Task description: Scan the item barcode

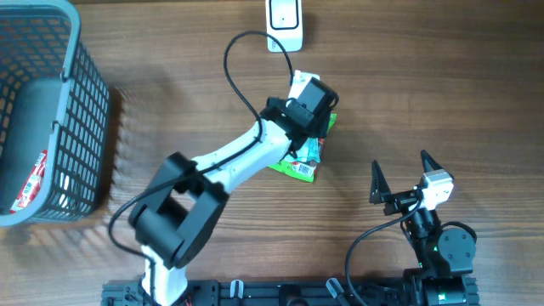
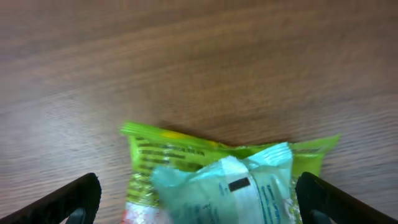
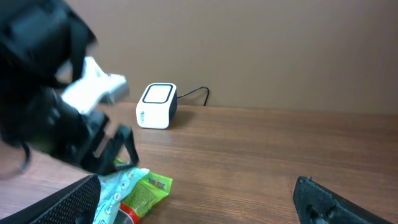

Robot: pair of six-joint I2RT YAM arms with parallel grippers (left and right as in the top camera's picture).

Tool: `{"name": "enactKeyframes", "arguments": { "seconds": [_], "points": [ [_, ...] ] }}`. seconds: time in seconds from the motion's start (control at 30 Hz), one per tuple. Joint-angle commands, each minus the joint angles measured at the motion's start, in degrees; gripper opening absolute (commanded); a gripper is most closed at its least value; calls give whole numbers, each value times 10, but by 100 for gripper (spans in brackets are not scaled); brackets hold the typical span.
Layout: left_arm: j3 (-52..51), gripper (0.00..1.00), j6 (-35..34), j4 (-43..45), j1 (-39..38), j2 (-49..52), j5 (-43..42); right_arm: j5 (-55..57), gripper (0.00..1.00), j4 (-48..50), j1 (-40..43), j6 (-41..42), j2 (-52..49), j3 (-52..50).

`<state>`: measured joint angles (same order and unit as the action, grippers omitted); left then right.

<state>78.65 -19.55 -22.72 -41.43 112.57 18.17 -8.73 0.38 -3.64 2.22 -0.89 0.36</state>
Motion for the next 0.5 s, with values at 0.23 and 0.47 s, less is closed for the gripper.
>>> {"name": "enactKeyframes", "arguments": {
  "seconds": [0.23,0.47],
  "points": [
    [10,61,-49,-161,96,-56,-70,3,100,2,3,-7,3,-1],
    [-41,41,-49,-143,123,4,-150,3,100,2,3,-7,3,-1]
  ]
}}
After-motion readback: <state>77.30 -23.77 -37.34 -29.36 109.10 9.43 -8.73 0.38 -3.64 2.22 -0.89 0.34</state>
